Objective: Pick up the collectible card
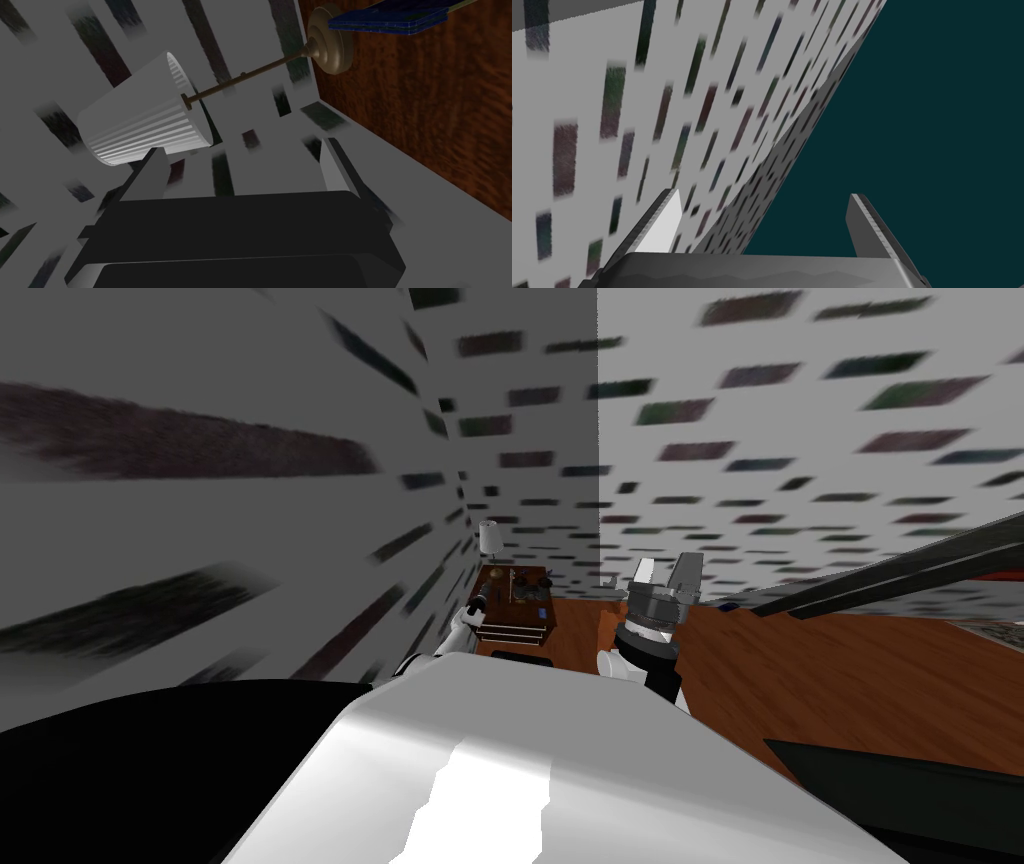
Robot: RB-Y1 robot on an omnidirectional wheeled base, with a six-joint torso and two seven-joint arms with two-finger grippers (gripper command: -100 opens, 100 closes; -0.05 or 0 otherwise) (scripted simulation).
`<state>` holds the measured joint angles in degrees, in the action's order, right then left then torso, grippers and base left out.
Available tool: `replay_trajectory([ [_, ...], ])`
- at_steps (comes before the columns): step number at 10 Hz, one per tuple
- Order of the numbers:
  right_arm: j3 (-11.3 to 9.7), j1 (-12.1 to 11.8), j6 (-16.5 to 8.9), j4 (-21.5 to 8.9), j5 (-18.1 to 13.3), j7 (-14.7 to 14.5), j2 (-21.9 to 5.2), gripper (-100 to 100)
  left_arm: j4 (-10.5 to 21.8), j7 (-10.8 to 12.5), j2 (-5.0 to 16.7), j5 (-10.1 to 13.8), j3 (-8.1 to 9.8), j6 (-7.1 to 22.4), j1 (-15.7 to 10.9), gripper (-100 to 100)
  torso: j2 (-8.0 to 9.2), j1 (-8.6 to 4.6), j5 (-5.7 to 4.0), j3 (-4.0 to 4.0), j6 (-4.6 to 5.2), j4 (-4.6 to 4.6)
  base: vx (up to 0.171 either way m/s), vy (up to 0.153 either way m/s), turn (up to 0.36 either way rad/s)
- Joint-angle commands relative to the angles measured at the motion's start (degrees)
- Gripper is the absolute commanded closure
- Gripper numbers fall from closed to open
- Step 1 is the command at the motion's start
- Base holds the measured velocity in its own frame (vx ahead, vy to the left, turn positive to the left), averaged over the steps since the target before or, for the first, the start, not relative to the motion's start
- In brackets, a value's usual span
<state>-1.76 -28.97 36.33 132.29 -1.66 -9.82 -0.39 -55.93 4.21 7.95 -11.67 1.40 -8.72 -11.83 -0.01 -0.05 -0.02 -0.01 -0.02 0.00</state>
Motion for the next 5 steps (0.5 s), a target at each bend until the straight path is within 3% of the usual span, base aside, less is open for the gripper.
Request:
replay_trajectory([
  [1, 0.00, 0.00, 0.00, 0.00, 0.00, 0.00, 0.00, 0, 2.86, 0.51, 0.12, -0.27, -0.23, 1.00, -1.26, -100, 0.00, 0.00, 0.00, 0.00, 0.00, 0.00, -0.001, -0.016, 0.000],
  [5, 0.00, 0.00, 0.00, 0.00, 0.00, 0.00, 0.00, 0, 8.42, 0.97, -0.17, -0.84, -0.23, 2.44, -3.95, -100, 0.01, 0.00, 0.00, 0.00, 0.00, 0.00, 0.002, -0.016, 0.000],
])
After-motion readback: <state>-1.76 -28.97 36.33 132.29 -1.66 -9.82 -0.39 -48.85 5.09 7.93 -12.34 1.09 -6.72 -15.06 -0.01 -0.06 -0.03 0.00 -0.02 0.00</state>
